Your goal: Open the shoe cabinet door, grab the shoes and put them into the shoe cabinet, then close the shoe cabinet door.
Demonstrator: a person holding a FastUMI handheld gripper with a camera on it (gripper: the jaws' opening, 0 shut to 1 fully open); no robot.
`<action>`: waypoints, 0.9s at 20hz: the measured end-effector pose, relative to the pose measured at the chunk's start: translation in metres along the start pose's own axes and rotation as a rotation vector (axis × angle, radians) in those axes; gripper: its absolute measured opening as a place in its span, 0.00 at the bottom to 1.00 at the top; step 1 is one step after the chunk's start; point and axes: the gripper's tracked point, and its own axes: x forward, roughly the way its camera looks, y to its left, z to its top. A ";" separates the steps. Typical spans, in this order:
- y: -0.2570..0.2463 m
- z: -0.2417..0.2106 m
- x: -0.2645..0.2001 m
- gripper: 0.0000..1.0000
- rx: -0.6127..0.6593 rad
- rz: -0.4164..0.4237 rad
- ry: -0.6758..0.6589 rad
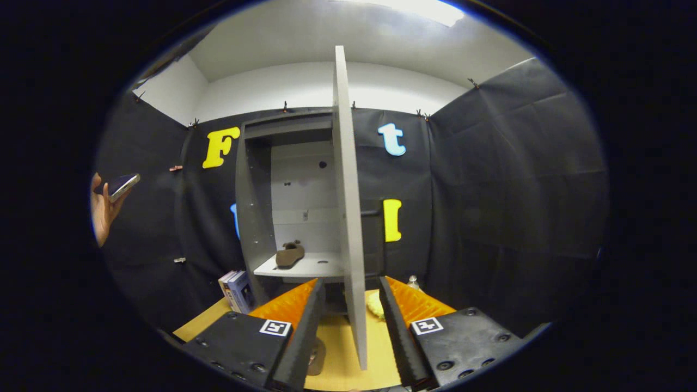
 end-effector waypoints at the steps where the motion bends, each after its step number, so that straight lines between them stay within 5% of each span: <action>1: 0.015 -0.020 0.002 0.71 -0.010 0.028 0.044; 3: 0.048 -0.061 0.010 0.99 -0.033 0.080 0.127; 12: 0.129 -0.249 0.052 0.99 0.034 0.201 0.519; 18: 0.132 -0.355 0.083 0.99 0.009 0.170 0.669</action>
